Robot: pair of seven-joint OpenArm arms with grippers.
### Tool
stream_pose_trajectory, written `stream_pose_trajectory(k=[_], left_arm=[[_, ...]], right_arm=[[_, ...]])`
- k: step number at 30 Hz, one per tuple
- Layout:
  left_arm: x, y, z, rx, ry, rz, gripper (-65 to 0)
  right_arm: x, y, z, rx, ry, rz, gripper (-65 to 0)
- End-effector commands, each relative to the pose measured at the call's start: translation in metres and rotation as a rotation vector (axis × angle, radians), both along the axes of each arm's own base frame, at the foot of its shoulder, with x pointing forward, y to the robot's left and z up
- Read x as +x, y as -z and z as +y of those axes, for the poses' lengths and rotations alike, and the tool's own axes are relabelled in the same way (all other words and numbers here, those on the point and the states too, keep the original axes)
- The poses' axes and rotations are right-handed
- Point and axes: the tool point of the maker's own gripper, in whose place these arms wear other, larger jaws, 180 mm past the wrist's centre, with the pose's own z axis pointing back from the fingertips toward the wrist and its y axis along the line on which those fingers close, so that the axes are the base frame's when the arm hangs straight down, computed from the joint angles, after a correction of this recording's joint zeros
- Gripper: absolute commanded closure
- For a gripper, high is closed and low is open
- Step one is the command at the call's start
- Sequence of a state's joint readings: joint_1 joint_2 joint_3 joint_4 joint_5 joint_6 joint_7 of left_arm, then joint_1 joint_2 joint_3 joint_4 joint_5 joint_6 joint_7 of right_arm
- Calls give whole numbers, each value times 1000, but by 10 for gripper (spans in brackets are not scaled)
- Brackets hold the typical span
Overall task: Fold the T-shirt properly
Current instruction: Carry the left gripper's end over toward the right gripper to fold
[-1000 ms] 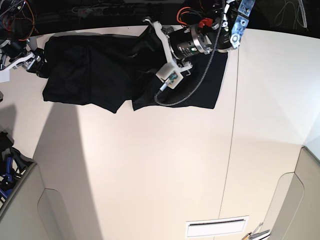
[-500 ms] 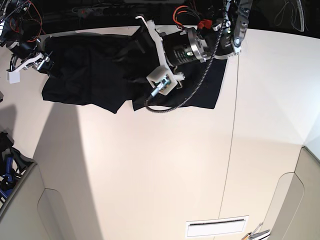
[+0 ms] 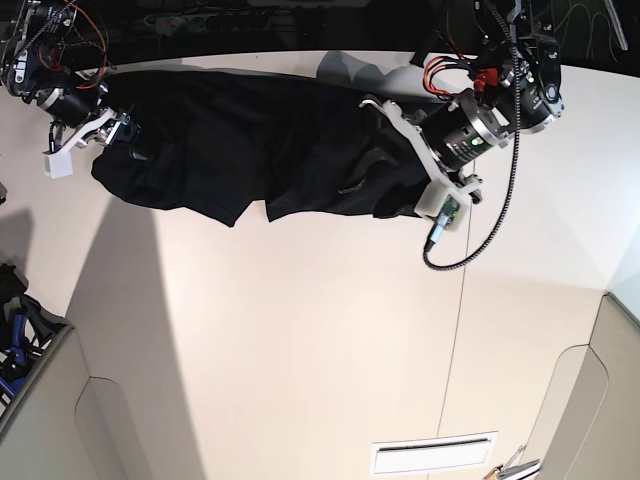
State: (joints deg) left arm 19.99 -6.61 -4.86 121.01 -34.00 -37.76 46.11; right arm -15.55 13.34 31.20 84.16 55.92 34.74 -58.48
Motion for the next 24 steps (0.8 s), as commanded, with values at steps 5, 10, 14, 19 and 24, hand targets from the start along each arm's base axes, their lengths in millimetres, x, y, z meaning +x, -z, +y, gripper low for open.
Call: stream_pose_trajectory(k=[5, 10, 14, 19, 24], left_arm=[[8, -12, 26, -13, -71, -27, -369], [10, -10, 48, 11, -133, -21, -369], [8, -5, 56, 40, -143, 3, -369], [-1, 5, 72, 98, -143, 38, -369], [-19, 22, 76, 117, -137, 103, -369]], right_arm=[[1, -3, -5, -23, -8, -6, -229], [4, -4, -7, -24, 3, -19, 0], [10, -8, -13, -34, 20, -38, 0], [26, -25, -44, -74, 80, -80, 0], [41, -48, -73, -132, 67, -113, 0]])
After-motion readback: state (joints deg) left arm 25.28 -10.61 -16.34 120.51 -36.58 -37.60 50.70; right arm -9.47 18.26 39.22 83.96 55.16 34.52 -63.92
